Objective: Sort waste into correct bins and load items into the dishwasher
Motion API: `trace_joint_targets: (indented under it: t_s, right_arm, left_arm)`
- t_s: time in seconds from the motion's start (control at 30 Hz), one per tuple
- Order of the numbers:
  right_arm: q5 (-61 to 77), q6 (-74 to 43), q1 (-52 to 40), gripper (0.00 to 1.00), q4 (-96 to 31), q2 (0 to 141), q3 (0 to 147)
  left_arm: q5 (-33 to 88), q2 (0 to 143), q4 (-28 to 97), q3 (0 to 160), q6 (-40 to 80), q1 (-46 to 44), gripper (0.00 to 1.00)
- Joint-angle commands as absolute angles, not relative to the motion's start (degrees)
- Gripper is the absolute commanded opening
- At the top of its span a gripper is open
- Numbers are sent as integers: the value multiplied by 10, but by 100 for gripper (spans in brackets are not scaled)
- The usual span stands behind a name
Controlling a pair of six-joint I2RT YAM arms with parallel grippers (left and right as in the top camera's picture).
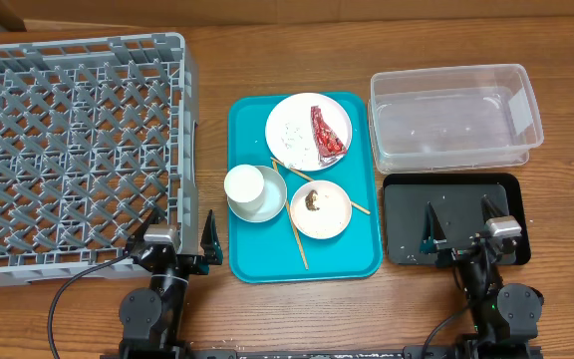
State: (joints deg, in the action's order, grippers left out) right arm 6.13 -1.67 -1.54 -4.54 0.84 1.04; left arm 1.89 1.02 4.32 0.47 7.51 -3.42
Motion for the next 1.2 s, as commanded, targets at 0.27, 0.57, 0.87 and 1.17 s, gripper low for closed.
trace_joint_targets:
  t_s: [0.27, 0.57, 0.87, 1.17]
  right_arm:
    - [64, -17, -18, 100, -42, 3, 5]
    - [64, -31, -18, 100, -56, 3, 13]
    - [65, -103, -18, 100, -195, 41, 136]
    - [65, -107, -18, 100, -341, 191, 338]
  left_arm:
    - [19, 8, 44, 3, 68, -38, 100]
    - [13, 8, 59, 12, 73, -38, 99]
    - [-2, 78, 254, 179, 84, -38, 100]
    - [-1, 296, 470, 401, 84, -38, 100]
